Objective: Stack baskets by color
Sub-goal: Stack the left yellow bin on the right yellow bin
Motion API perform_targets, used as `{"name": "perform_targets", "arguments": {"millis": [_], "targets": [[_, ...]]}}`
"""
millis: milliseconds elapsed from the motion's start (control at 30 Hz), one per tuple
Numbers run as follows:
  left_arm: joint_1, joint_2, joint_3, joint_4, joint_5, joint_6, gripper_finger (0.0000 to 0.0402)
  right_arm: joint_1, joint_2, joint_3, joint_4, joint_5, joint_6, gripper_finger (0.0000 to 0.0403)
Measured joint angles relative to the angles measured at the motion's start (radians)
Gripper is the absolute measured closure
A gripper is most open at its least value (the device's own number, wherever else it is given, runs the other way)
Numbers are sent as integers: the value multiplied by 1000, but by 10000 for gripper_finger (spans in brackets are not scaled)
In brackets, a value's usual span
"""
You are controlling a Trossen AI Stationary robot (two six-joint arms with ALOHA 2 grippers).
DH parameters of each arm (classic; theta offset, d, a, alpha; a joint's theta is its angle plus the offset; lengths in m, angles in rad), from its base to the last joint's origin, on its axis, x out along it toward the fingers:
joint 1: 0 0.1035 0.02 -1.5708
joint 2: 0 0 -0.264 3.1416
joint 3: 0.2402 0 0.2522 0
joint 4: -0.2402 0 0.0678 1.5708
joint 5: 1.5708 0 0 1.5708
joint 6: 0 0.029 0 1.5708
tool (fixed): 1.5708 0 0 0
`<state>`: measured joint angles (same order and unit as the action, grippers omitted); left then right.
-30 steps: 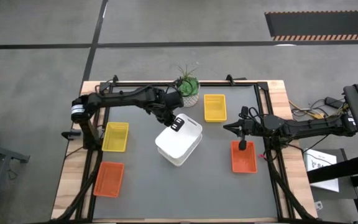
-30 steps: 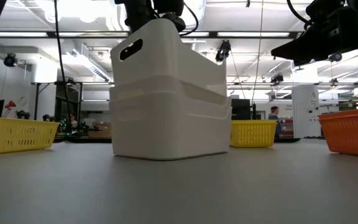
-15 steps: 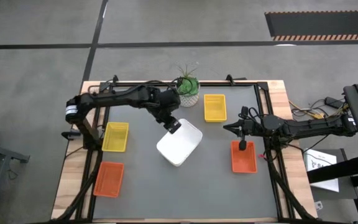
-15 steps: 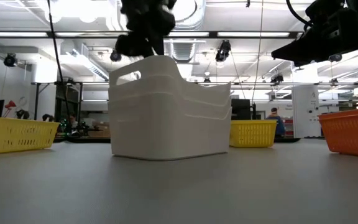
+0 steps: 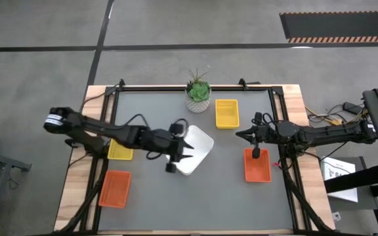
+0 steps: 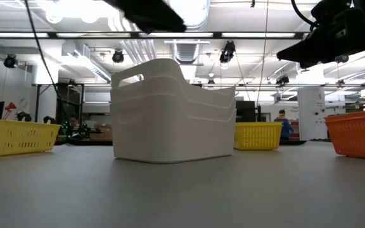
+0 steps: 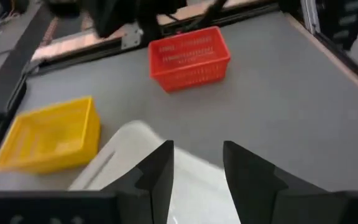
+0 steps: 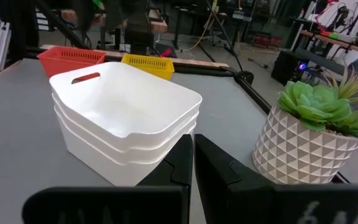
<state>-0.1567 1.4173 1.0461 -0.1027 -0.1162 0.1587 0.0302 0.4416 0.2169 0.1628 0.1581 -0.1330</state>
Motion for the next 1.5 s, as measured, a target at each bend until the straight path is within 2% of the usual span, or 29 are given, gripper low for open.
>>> {"name": "perform_targets", "arguments": {"millis": [200, 500, 667, 767, 1000, 1100, 1200, 1300, 1400, 1500], "targets": [[-3, -174, -204, 86, -79, -187, 279, 0, 0, 0, 38, 0, 19, 394], [-2, -368, -417, -17, -361, -363, 279, 0, 67, 0, 213, -1, 149, 394], [-2, -434, -435, -83, -396, -365, 279, 10, 184, 0, 357, -2, 212, 394], [-2, -472, -433, -172, -397, -428, 279, 24, 253, 0, 430, -2, 214, 394], [-1, -502, -393, -558, -444, -822, 279, 31, 327, 3, 481, 0, 213, 394], [-1, -491, -373, -634, -449, -928, 279, 31, 336, 25, 478, -1, 213, 394], [-1, -489, -362, -627, -477, -905, 279, 31, 353, 67, 463, -1, 214, 394], [-1, -486, -358, -578, -547, -793, 279, 31, 374, 131, 361, -2, 251, 394], [-1, -486, -360, -475, -621, -653, 279, 45, 397, 215, 148, -9, 324, 394], [0, -487, -362, -383, -653, -505, 279, 74, 420, 319, -103, -9, 422, 394]]}}
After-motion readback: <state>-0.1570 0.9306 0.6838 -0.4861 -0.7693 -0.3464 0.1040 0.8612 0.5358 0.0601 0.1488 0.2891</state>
